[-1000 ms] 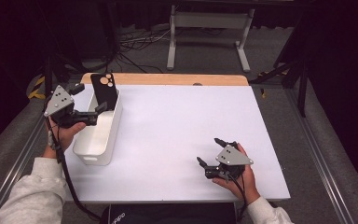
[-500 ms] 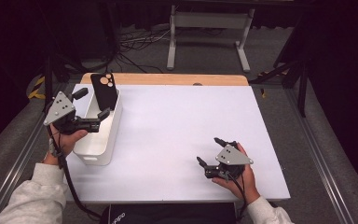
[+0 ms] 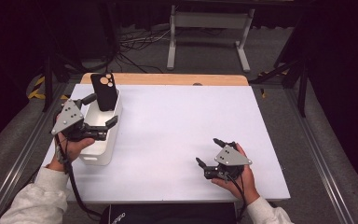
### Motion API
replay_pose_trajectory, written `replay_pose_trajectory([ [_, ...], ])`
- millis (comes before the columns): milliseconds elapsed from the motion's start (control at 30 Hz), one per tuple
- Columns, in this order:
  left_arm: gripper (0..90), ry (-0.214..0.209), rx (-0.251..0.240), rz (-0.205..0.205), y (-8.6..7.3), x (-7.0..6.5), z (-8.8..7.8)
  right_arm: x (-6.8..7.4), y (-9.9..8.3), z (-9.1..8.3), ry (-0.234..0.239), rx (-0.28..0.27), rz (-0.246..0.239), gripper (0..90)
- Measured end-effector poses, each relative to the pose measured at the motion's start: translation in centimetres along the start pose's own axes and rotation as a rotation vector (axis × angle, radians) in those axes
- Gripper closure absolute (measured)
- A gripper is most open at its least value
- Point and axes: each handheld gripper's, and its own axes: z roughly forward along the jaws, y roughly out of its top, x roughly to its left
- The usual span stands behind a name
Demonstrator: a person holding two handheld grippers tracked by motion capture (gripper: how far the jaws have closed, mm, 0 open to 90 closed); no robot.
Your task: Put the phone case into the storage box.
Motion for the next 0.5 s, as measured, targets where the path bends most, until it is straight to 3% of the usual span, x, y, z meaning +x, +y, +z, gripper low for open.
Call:
replay_pose_trajectory([
  [400, 3.1, -0.056, 0.024, 0.037, -0.3, -1.8, 0.3, -0.1, 0.2, -0.2, -0.003, -0.011, 0.002, 14.2],
  [500, 2.8, -0.065, 0.013, 0.016, -0.5, -2.1, 0.4, -0.1, 0.2, -0.2, -0.004, -0.012, 0.001, 14.2],
])
